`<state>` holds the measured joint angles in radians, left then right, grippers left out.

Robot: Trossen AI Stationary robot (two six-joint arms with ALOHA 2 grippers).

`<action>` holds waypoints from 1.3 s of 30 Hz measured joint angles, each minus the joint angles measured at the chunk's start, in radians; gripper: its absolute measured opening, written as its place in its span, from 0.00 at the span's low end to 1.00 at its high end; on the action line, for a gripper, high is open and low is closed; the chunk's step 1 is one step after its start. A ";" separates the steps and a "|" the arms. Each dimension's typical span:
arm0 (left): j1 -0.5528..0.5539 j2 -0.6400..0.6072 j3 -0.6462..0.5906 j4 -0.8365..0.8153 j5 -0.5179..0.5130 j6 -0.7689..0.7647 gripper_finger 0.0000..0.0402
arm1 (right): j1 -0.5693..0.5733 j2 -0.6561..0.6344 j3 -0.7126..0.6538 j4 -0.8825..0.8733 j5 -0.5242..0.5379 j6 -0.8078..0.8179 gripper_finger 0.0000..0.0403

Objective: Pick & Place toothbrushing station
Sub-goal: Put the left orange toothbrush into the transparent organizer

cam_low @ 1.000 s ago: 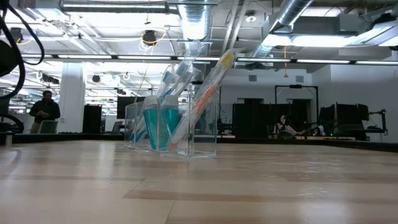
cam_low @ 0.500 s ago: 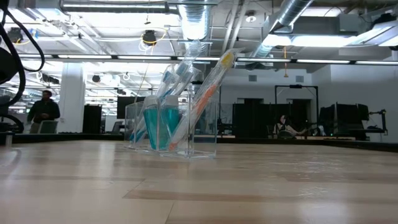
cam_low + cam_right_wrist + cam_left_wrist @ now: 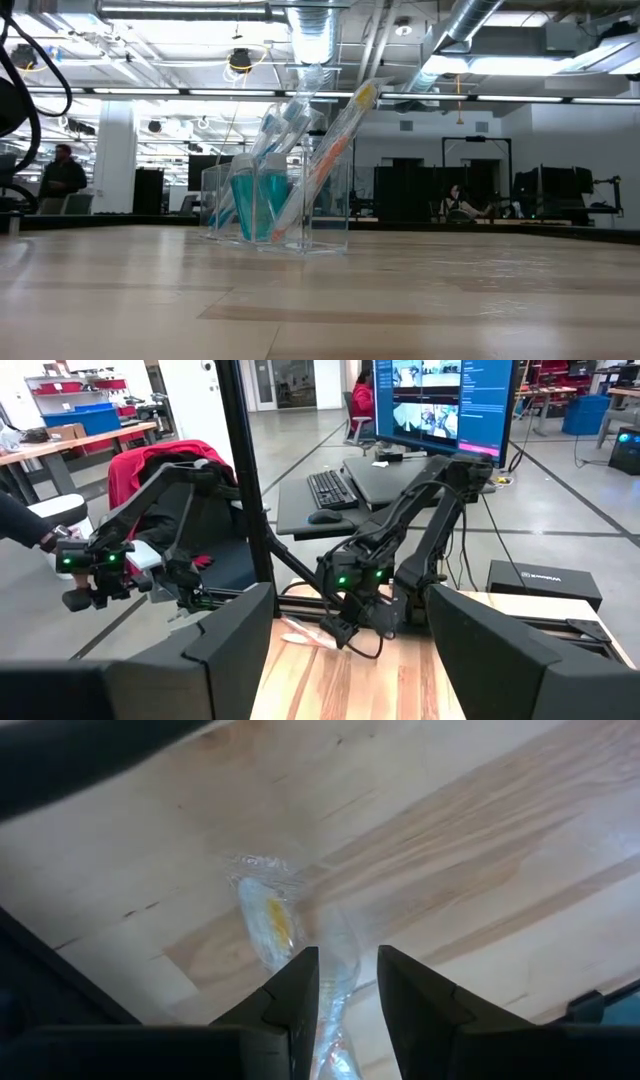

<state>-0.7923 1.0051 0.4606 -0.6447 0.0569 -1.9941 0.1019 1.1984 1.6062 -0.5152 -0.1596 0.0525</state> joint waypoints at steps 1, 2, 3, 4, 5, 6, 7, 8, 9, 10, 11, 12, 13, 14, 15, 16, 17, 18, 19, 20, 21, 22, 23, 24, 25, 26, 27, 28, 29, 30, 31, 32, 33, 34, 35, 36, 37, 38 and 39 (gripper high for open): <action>0.000 0.006 0.000 0.003 0.001 0.002 0.25 | 0.000 0.000 0.000 0.000 0.000 0.000 0.63; 0.000 0.012 0.000 0.009 0.000 0.004 0.25 | 0.000 0.000 0.000 0.000 0.000 0.000 0.63; 0.000 0.019 0.000 0.016 0.001 0.007 0.25 | 0.000 0.000 0.000 0.000 0.000 0.000 0.63; 0.000 0.025 0.000 0.024 0.002 0.008 0.25 | 0.000 0.000 0.000 0.000 0.000 0.000 0.63; 0.000 0.033 0.000 0.030 0.003 0.008 0.25 | 0.000 0.000 0.000 0.000 0.000 0.000 0.63; 0.000 0.041 0.000 0.034 0.003 0.008 0.25 | 0.000 0.000 0.000 0.000 0.000 0.000 0.63; 0.000 0.048 0.000 0.038 0.003 0.008 0.25 | 0.000 0.000 0.000 0.000 0.000 0.000 0.63; 0.000 0.055 0.000 0.042 0.003 0.008 0.25 | 0.000 0.000 0.000 0.000 0.000 0.000 0.63; 0.000 0.061 0.000 0.044 0.003 0.008 0.25 | 0.000 0.000 0.000 0.000 0.000 0.000 0.63; 0.000 0.066 0.000 0.045 0.003 0.008 0.25 | 0.000 0.000 0.000 0.000 0.000 0.000 0.63; 0.000 0.071 0.000 0.048 0.003 0.008 0.25 | 0.000 0.000 0.000 0.000 0.000 0.000 0.63; 0.001 0.073 0.000 0.050 0.003 0.008 0.25 | 0.000 0.000 0.000 0.000 0.000 0.000 0.63; 0.001 0.076 0.000 0.051 0.003 0.008 0.25 | 0.000 0.000 0.000 0.000 0.000 0.000 0.63; 0.001 0.078 0.000 0.051 0.003 0.008 0.25 | 0.000 0.000 0.000 0.000 0.000 0.000 0.63; 0.001 0.081 0.000 0.051 0.003 0.008 0.25 | 0.000 0.000 0.000 0.000 0.000 0.000 0.63; 0.001 0.085 0.000 0.051 0.003 0.008 0.25 | 0.000 0.000 0.000 0.000 0.000 0.000 0.63; 0.001 0.089 0.000 0.051 0.003 0.008 0.25 | 0.000 0.000 0.000 0.000 0.000 0.000 0.63; 0.001 0.095 0.000 0.052 0.003 0.008 0.24 | 0.000 0.000 0.000 0.000 0.000 0.000 0.63; 0.001 0.101 0.000 0.052 0.003 0.008 0.24 | 0.000 0.000 0.000 0.000 0.000 0.000 0.63; 0.001 0.108 0.000 0.054 0.003 0.008 0.23 | 0.000 0.000 0.000 0.000 0.000 0.000 0.63; 0.001 0.114 0.000 0.056 0.003 0.008 0.22 | 0.000 0.000 0.000 0.000 0.000 0.000 0.63; 0.001 0.119 0.000 0.060 0.003 0.008 0.20 | 0.000 0.000 0.000 0.000 0.000 0.000 0.63; 0.001 0.122 0.000 0.065 0.003 0.008 0.17 | 0.000 0.000 0.000 0.000 0.000 0.000 0.63; 0.001 0.122 0.000 0.072 0.003 0.008 0.14 | 0.000 0.000 0.000 0.000 0.000 0.001 0.63; 0.001 0.122 0.000 0.079 0.003 0.008 0.09 | 0.000 0.000 0.000 0.000 0.000 0.000 0.63; 0.001 0.121 0.000 0.085 0.002 0.007 0.05 | 0.000 0.000 0.000 0.000 0.000 0.000 0.63; 0.001 0.117 0.000 0.088 -0.001 0.007 0.03 | 0.000 0.000 0.000 0.001 0.000 0.000 0.63; 0.001 0.110 0.000 0.091 -0.008 0.006 0.02 | -0.001 0.000 0.000 0.003 0.000 0.000 0.63; 0.001 0.101 0.000 0.095 -0.017 0.004 0.02 | -0.005 0.000 0.000 0.006 0.000 0.000 0.63; 0.001 0.091 0.000 0.095 -0.039 -0.001 0.01 | -0.008 0.000 -0.001 0.010 0.000 0.000 0.63; 0.001 0.077 0.000 0.096 -0.070 -0.006 0.01 | -0.012 0.000 -0.001 0.013 0.000 0.000 0.63; 0.001 0.060 0.000 0.100 -0.107 -0.017 0.00 | -0.016 0.000 -0.001 0.017 0.000 -0.002 0.63; 0.001 0.038 0.000 0.102 -0.150 -0.030 0.00 | -0.020 0.000 -0.001 0.024 0.000 -0.007 0.63; 0.001 0.013 0.000 0.103 -0.201 -0.040 0.00 | -0.025 0.000 -0.001 0.031 0.000 -0.008 0.63; 0.001 -0.012 0.000 0.104 -0.256 -0.055 0.00 | -0.030 0.000 -0.001 0.038 0.000 -0.008 0.63; 0.001 -0.039 0.000 0.103 -0.314 -0.068 0.00 | -0.036 0.000 -0.001 0.042 0.000 -0.009 0.63; 0.001 -0.066 0.000 0.103 -0.375 -0.078 0.00 | -0.043 0.000 -0.001 0.044 0.000 -0.015 0.63; 0.001 -0.093 0.000 0.105 -0.432 -0.079 0.00 | -0.049 0.000 -0.001 0.046 0.000 -0.026 0.63; 0.003 -0.120 0.000 0.109 -0.487 -0.075 0.00 | -0.056 0.000 -0.001 0.049 0.000 -0.036 0.63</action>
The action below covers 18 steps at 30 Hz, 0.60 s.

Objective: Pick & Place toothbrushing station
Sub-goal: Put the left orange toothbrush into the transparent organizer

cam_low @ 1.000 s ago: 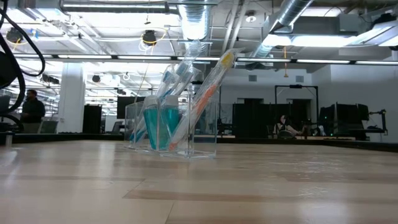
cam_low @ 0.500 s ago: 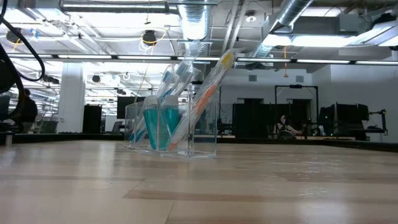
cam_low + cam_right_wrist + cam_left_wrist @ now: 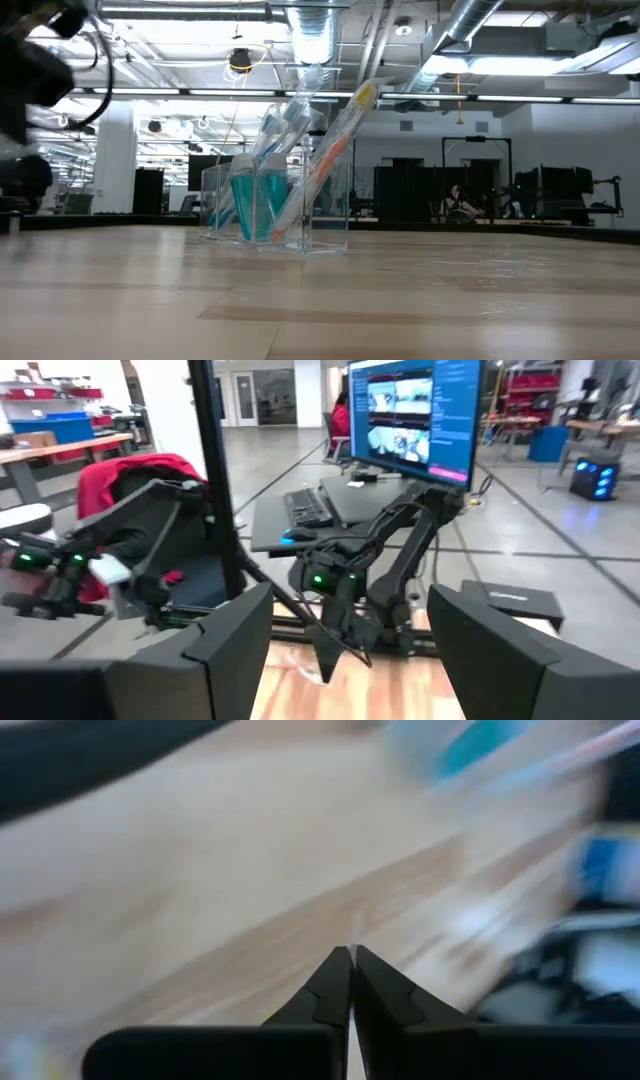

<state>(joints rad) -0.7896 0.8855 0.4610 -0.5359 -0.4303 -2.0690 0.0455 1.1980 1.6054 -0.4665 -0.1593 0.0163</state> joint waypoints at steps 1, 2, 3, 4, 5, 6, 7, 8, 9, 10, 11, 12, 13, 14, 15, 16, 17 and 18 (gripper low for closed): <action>0.000 -0.024 0.000 0.002 -0.053 0.009 0.00 | -0.008 0.000 0.000 0.005 0.000 -0.008 0.63; 0.001 -0.048 0.000 0.003 -0.107 0.021 0.00 | -0.016 0.000 0.000 0.014 0.000 -0.013 0.63; 0.003 -0.071 0.000 0.004 -0.161 0.036 0.00 | -0.024 0.000 0.000 0.024 0.000 -0.016 0.63; 0.007 -0.093 0.001 0.006 -0.219 0.058 0.00 | -0.034 0.000 0.000 0.033 0.000 -0.019 0.63; 0.014 -0.113 0.001 0.010 -0.275 0.086 0.00 | -0.044 0.000 0.000 0.044 -0.001 -0.023 0.63; 0.021 -0.134 0.001 0.014 -0.329 0.115 0.00 | -0.055 0.000 0.000 0.053 -0.006 -0.027 0.63; 0.030 -0.156 0.001 0.026 -0.382 0.147 0.00 | -0.069 0.000 0.000 0.067 -0.016 -0.027 0.63; 0.042 -0.176 0.001 0.040 -0.430 0.187 0.00 | -0.082 0.000 0.000 0.084 -0.024 -0.017 0.63; 0.055 -0.194 0.001 0.052 -0.466 0.235 0.00 | -0.095 0.000 0.000 0.100 -0.027 -0.007 0.63; 0.069 -0.215 0.001 0.062 -0.488 0.283 0.00 | -0.108 0.000 0.000 0.118 -0.026 0.005 0.63; 0.084 -0.236 0.001 0.070 -0.497 0.331 0.00 | -0.120 0.000 0.000 0.134 -0.026 0.011 0.63; 0.100 -0.256 0.001 0.078 -0.501 0.380 0.00 | -0.132 0.000 0.000 0.149 -0.026 0.015 0.63; 0.114 -0.275 0.001 0.086 -0.503 0.424 0.00 | -0.144 0.000 0.000 0.166 -0.025 0.017 0.63; 0.127 -0.294 0.001 0.101 -0.504 0.471 0.00 | -0.156 0.000 0.000 0.184 -0.020 0.018 0.63; 0.139 -0.314 0.001 0.126 -0.507 0.523 0.00 | -0.167 0.000 0.000 0.200 -0.013 0.027 0.63; 0.148 -0.333 0.001 0.164 -0.516 0.582 0.00 | -0.180 0.000 0.000 0.214 -0.001 0.038 0.63; 0.158 -0.352 0.001 0.211 -0.536 0.657 0.00 | -0.192 0.000 0.000 0.221 0.013 0.047 0.63; 0.168 -0.372 0.001 0.266 -0.559 0.742 0.00 | -0.203 0.000 0.000 0.222 0.029 0.054 0.63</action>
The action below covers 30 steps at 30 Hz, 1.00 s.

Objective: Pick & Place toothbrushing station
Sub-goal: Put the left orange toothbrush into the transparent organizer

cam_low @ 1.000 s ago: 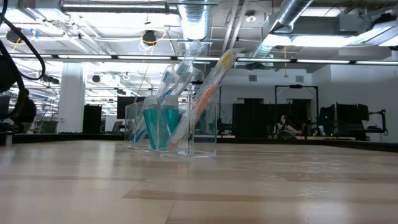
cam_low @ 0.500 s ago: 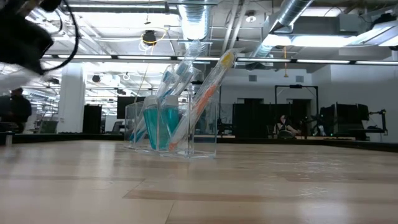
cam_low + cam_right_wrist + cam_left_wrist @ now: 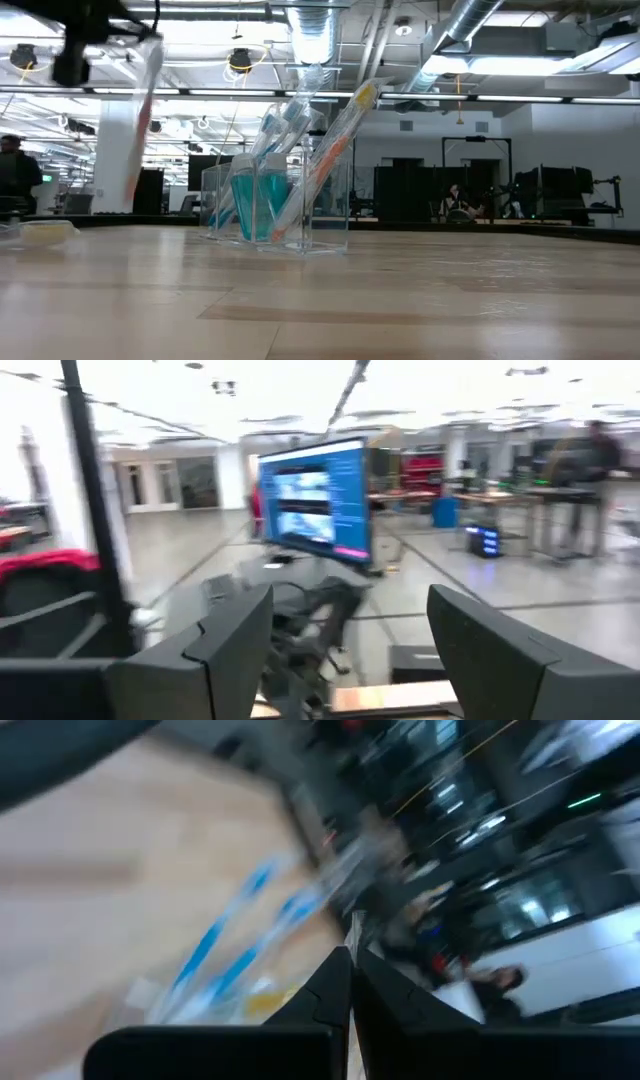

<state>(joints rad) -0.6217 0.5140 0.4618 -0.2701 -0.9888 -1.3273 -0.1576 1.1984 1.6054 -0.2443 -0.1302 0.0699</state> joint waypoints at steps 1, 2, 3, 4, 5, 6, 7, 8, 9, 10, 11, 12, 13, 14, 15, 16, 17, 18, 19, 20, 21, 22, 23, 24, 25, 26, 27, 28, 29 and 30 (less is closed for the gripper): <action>0.011 -0.021 0.000 0.072 -0.020 0.096 0.00 | -0.011 0.002 0.000 0.000 0.017 0.006 0.63; 0.023 -0.041 0.000 0.158 -0.034 0.205 0.00 | -0.020 0.009 0.000 0.002 0.037 0.011 0.63; 0.037 -0.059 0.000 0.248 -0.036 0.323 0.00 | -0.027 0.015 0.001 0.002 0.056 0.016 0.63; 0.051 -0.075 0.000 0.341 -0.034 0.437 0.00 | -0.033 0.019 0.000 -0.003 0.074 0.018 0.63; 0.066 -0.086 0.000 0.434 -0.022 0.547 0.00 | -0.038 0.023 -0.001 -0.007 0.084 0.020 0.63; 0.080 -0.095 0.000 0.527 -0.006 0.656 0.00 | -0.041 0.037 0.000 0.004 0.092 0.020 0.63; 0.094 -0.101 0.001 0.617 0.010 0.750 0.00 | -0.044 0.053 0.003 0.022 0.098 0.023 0.63; 0.106 -0.103 0.001 0.702 0.025 0.833 0.00 | -0.044 0.059 0.003 0.028 0.104 0.037 0.63; 0.118 -0.102 0.001 0.779 0.043 0.909 0.00 | -0.044 0.071 0.000 0.029 0.105 0.057 0.63; 0.129 -0.101 0.006 0.830 0.061 0.968 0.00 | -0.044 0.091 0.000 0.050 0.104 0.069 0.63; 0.139 -0.101 0.017 0.854 0.076 1.012 0.00 | -0.046 0.111 0.000 0.086 0.105 0.075 0.63; 0.147 -0.099 0.032 0.854 0.083 1.043 0.00 | -0.046 0.125 0.000 0.105 0.104 0.080 0.63; 0.155 -0.091 0.045 0.857 0.090 1.065 0.00 | -0.045 0.138 0.000 0.123 0.105 0.084 0.63; 0.163 -0.083 0.059 0.857 0.092 1.083 0.00 | -0.045 0.152 0.003 0.142 0.105 0.088 0.63; 0.171 -0.074 0.070 0.854 0.095 1.098 0.00 | -0.045 0.169 0.017 0.148 0.104 0.088 0.63; 0.180 -0.061 0.084 0.852 0.095 1.109 0.00 | -0.046 0.188 0.033 0.150 0.104 0.088 0.63; 0.190 -0.047 0.101 0.853 0.096 1.117 0.00 | -0.047 0.206 0.050 0.143 0.103 0.088 0.63; 0.202 -0.031 0.116 0.855 0.097 1.129 0.00 | -0.047 0.225 0.068 0.130 0.098 0.081 0.63; 0.217 -0.012 0.133 0.856 0.099 1.140 0.00 | -0.048 0.247 0.091 0.117 0.086 0.070 0.63; 0.233 0.010 0.150 0.856 0.104 1.141 0.00 | -0.049 0.271 0.117 0.107 0.069 0.065 0.63; 0.250 0.034 0.168 0.856 0.114 1.141 0.00 | -0.050 0.292 0.144 0.096 0.051 0.065 0.63; 0.272 0.061 0.187 0.855 0.134 1.140 0.00 | -0.053 0.311 0.173 0.076 0.031 0.065 0.63; 0.294 0.087 0.205 0.854 0.156 1.136 0.00 | -0.055 0.330 0.201 0.058 0.014 0.065 0.63; 0.317 0.116 0.226 0.854 0.182 1.125 0.00 | -0.055 0.352 0.231 0.053 0.000 0.063 0.63; 0.342 0.145 0.248 0.855 0.210 1.111 0.00 | -0.053 0.373 0.261 0.036 -0.013 0.059 0.63; 0.369 0.176 0.271 0.855 0.239 1.096 0.00 | -0.052 0.390 0.285 0.011 -0.031 0.053 0.63; 0.394 0.211 0.295 0.857 0.265 1.083 0.00 | -0.052 0.411 0.310 -0.003 -0.047 0.042 0.63; 0.420 0.245 0.320 0.858 0.288 1.079 0.00 | -0.051 0.434 0.336 -0.005 -0.062 0.030 0.63; 0.444 0.277 0.343 0.858 0.308 1.079 0.00 | -0.048 0.450 0.358 -0.010 -0.076 0.026 0.63; 0.466 0.309 0.368 0.857 0.338 1.077 0.00 | -0.047 0.460 0.377 -0.022 -0.091 0.025 0.63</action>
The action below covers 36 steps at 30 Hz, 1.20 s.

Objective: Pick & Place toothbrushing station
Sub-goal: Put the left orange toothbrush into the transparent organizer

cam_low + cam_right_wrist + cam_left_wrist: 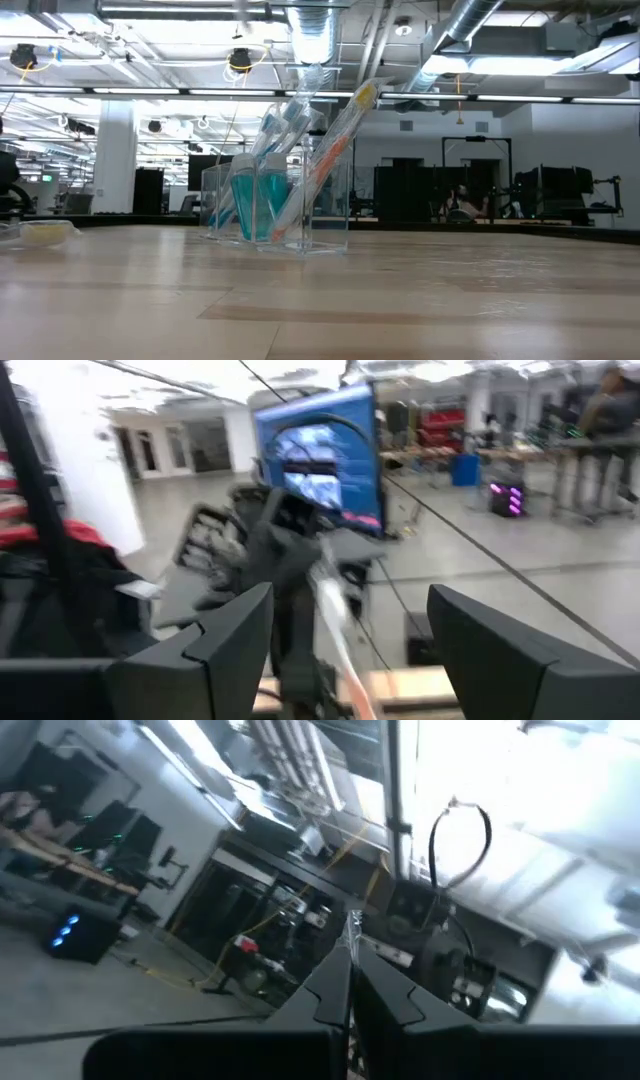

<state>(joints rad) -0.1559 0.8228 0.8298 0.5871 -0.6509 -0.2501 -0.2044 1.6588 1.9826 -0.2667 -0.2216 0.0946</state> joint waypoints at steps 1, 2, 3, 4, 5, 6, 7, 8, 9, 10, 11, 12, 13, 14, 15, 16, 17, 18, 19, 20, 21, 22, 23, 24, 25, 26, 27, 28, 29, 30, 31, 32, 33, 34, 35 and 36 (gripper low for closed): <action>0.021 0.030 0.024 -0.002 0.041 -0.001 0.00 | -0.002 0.013 0.023 0.003 -0.018 -0.001 0.63; 0.042 0.054 0.047 -0.008 0.077 -0.001 0.00 | -0.003 0.021 0.043 0.013 -0.034 -0.001 0.63; 0.065 0.077 0.074 -0.004 0.109 -0.001 0.00 | -0.006 0.026 0.060 0.009 -0.050 -0.001 0.63; 0.090 0.102 0.105 0.004 0.147 -0.001 0.00 | -0.008 0.030 0.075 0.007 -0.071 -0.001 0.62; 0.109 0.121 0.127 0.007 0.179 -0.001 0.00 | -0.011 0.031 0.084 0.002 -0.088 -0.001 0.61; 0.128 0.140 0.147 0.007 0.207 -0.001 0.00 | -0.015 0.031 0.089 -0.006 -0.101 -0.005 0.60; 0.146 0.162 0.167 0.004 0.231 -0.001 0.00 | -0.016 0.031 0.091 -0.009 -0.110 -0.015 0.60; 0.162 0.181 0.183 0.001 0.251 -0.001 0.00 | -0.017 0.031 0.091 -0.023 -0.114 -0.023 0.59; 0.178 0.196 0.197 -0.006 0.270 -0.001 0.00 | -0.019 0.031 0.091 -0.040 -0.117 -0.025 0.58; 0.194 0.208 0.208 -0.009 0.288 -0.002 0.00 | -0.023 0.028 0.091 -0.063 -0.122 -0.024 0.57; 0.207 0.220 0.222 -0.006 0.305 -0.009 0.00 | -0.027 0.024 0.090 -0.094 -0.126 -0.024 0.56; 0.223 0.230 0.236 -0.001 0.326 -0.022 0.00 | -0.030 0.022 0.089 -0.113 -0.132 -0.027 0.55; 0.240 0.240 0.248 -0.001 0.348 -0.039 0.00 | -0.034 0.020 0.089 -0.122 -0.138 -0.027 0.54; 0.258 0.254 0.262 0.000 0.373 -0.051 0.00 | -0.039 0.017 0.090 -0.135 -0.145 -0.027 0.54; 0.273 0.273 0.278 0.001 0.397 -0.070 0.00 | -0.043 0.016 0.091 -0.141 -0.150 -0.027 0.54; 0.286 0.292 0.293 0.001 0.420 -0.082 0.00 | -0.046 0.016 0.091 -0.144 -0.152 -0.032 0.53; 0.299 0.312 0.308 -0.002 0.441 -0.093 0.00 | -0.049 0.018 0.091 -0.147 -0.152 -0.044 0.53; 0.308 0.332 0.324 -0.004 0.462 -0.100 0.00 | -0.050 0.019 0.090 -0.148 -0.151 -0.056 0.53; 0.317 0.351 0.341 -0.004 0.480 -0.107 0.00 | -0.050 0.019 0.090 -0.148 -0.152 -0.068 0.53; 0.324 0.367 0.358 -0.002 0.499 -0.120 0.00 | -0.049 0.019 0.090 -0.148 -0.152 -0.073 0.54; 0.331 0.381 0.372 -0.001 0.518 -0.128 0.00 | -0.050 0.018 0.090 -0.147 -0.152 -0.073 0.54; 0.336 0.395 0.387 0.001 0.536 -0.136 0.00 | -0.053 0.018 0.090 -0.147 -0.154 -0.074 0.54; 0.340 0.408 0.398 0.004 0.551 -0.149 0.00 | -0.055 0.018 0.090 -0.150 -0.157 -0.076 0.54; 0.343 0.421 0.407 0.004 0.560 -0.162 0.00 | -0.058 0.018 0.090 -0.156 -0.157 -0.076 0.54; 0.345 0.434 0.417 0.003 0.573 -0.173 0.00 | -0.062 0.018 0.090 -0.160 -0.159 -0.076 0.54; 0.348 0.444 0.423 0.003 0.582 -0.180 0.00 | -0.066 0.018 0.090 -0.165 -0.158 -0.077 0.54; 0.349 0.455 0.431 0.003 0.583 -0.183 0.00 | -0.070 0.018 0.090 -0.169 -0.158 -0.077 0.54; 0.349 0.462 0.439 0.004 0.586 -0.187 0.00 | -0.073 0.018 0.090 -0.173 -0.156 -0.077 0.54; 0.349 0.469 0.444 0.005 0.592 -0.196 0.00 | -0.076 0.018 0.090 -0.175 -0.156 -0.077 0.54; 0.349 0.476 0.450 0.007 0.601 -0.200 0.00 | -0.079 0.018 0.090 -0.176 -0.157 -0.077 0.54; 0.349 0.482 0.455 0.009 0.606 -0.202 0.00 | -0.080 0.018 0.090 -0.176 -0.159 -0.077 0.54; 0.349 0.486 0.456 0.009 0.606 -0.203 0.00 | -0.080 0.018 0.090 -0.176 -0.161 -0.077 0.54; 0.349 0.490 0.458 0.008 0.608 -0.203 0.00 | -0.080 0.018 0.090 -0.176 -0.165 -0.079 0.53; 0.349 0.490 0.459 0.007 0.614 -0.203 0.00 | -0.080 0.018 0.090 -0.176 -0.166 -0.079 0.53; 0.349 0.490 0.459 0.008 0.617 -0.203 0.00 | -0.082 0.018 0.090 -0.176 -0.167 -0.079 0.53; 0.349 0.489 0.460 0.008 0.618 -0.203 0.00 | -0.085 0.018 0.090 -0.175 -0.170 -0.079 0.53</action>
<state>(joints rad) 0.1928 1.3116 1.2900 0.5954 -0.0334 -0.4534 -0.2898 1.6768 2.0727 -0.4419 -0.3917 0.0154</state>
